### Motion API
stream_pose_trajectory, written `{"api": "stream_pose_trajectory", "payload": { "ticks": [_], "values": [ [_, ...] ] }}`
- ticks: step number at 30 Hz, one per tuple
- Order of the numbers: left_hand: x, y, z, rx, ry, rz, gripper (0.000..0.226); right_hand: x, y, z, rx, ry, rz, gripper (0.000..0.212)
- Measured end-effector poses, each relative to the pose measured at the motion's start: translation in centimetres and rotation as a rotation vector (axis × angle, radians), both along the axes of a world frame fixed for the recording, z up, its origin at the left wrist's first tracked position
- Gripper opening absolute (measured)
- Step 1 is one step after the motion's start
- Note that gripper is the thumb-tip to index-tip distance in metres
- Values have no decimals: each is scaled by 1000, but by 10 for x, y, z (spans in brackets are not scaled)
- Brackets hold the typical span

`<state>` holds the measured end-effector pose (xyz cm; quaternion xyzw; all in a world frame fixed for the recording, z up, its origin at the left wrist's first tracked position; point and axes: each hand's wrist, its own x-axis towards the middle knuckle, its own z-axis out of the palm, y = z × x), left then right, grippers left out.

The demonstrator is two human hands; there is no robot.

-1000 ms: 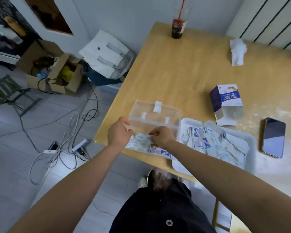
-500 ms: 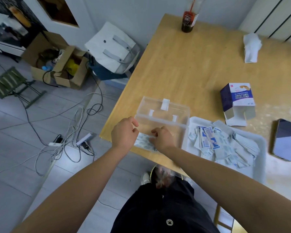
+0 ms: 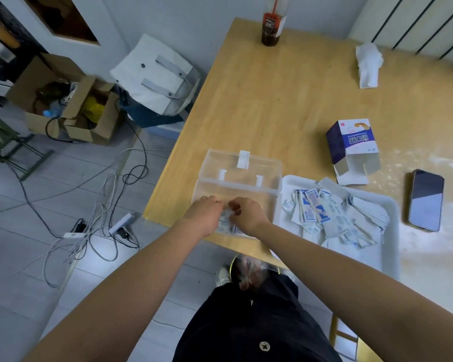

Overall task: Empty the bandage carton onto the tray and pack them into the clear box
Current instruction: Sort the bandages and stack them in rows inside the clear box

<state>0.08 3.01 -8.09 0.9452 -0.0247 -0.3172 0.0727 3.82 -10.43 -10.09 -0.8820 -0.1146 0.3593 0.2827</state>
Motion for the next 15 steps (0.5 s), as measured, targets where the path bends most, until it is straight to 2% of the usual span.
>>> {"api": "stream_pose_trajectory", "payload": {
  "ticks": [4, 7, 10, 13, 15],
  "values": [
    [2, -3, 2, -9, 1, 45, 35, 3, -21, 14, 157, 6, -92, 29],
    [6, -13, 13, -28, -200, 155, 30, 10, -43, 41, 361, -16, -186, 17],
    [15, -42, 32, -119, -419, 241, 25, 20, -76, 64, 487, -44, -334, 18],
    [25, -84, 47, -324, -521, 232, 21, 31, -123, 62, 407, -132, -479, 18],
    [30, -103, 51, -465, -494, 232, 21, 35, -148, 50, 266, -184, -568, 16]
  ]
}}
